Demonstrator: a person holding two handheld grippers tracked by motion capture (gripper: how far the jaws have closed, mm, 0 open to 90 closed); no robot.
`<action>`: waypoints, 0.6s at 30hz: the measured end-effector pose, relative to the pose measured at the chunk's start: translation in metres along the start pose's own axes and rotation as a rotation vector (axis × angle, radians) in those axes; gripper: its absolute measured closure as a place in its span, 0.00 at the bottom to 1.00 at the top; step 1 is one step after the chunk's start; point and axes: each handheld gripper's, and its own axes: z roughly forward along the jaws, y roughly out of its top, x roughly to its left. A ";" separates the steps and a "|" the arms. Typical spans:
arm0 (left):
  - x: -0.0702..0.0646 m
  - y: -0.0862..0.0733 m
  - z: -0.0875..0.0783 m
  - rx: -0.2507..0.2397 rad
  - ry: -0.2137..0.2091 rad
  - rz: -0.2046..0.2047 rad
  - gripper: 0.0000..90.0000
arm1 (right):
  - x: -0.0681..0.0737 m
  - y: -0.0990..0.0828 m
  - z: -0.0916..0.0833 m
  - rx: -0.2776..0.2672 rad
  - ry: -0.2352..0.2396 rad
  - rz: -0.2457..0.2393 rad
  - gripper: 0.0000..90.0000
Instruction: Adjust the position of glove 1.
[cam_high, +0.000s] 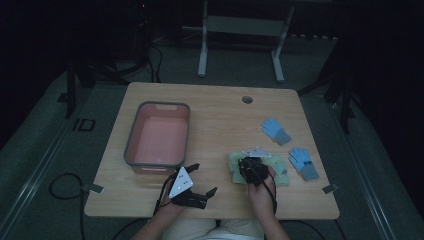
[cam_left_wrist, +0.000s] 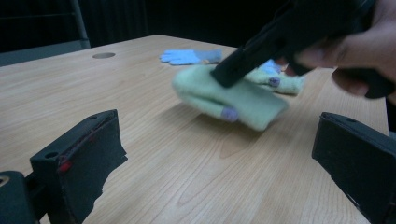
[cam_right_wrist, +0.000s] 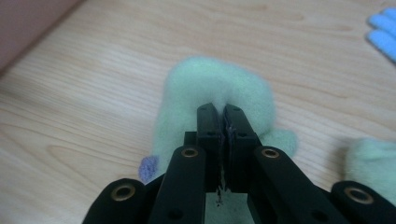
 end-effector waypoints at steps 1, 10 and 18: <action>0.000 0.000 0.000 0.000 -0.001 -0.001 0.02 | 0.001 -0.001 0.004 0.006 -0.006 -0.002 0.96; 0.001 0.000 0.000 0.000 -0.004 -0.005 0.02 | 0.002 0.011 0.033 0.027 -0.025 -0.003 0.96; 0.001 0.000 0.000 0.000 -0.004 -0.004 0.02 | -0.003 0.010 0.049 0.031 -0.017 0.009 0.93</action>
